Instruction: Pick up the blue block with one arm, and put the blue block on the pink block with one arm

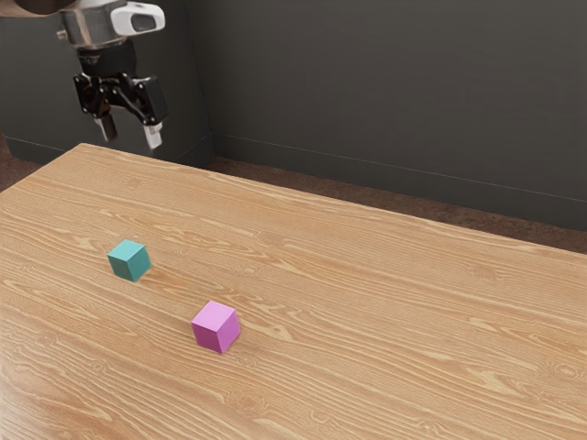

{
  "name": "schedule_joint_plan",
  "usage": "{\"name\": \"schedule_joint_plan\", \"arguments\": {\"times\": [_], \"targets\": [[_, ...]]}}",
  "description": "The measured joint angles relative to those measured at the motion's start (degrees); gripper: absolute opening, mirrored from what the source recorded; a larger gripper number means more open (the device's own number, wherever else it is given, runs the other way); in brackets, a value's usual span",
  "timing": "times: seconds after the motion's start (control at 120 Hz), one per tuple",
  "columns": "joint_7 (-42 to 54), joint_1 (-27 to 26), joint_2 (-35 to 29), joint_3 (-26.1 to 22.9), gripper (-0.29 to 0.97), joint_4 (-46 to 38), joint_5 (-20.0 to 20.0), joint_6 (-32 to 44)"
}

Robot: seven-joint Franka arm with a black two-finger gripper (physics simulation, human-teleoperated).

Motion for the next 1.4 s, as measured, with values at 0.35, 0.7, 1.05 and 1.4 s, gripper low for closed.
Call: {"name": "schedule_joint_plan", "arguments": {"times": [0.35,0.7,1.05,1.4], "targets": [[0.1,1.7,-0.7,-4.8,0.68,15.5,0.1,-2.7],[0.1,-3.4,7.7,-10.3,0.68,17.1,4.7,-7.2],[1.4,-2.6,10.3,4.3,0.68,-7.9,7.2,11.8],[13.0,0.8,31.3,17.8,0.68,1.6,-6.3,25.6]]}}
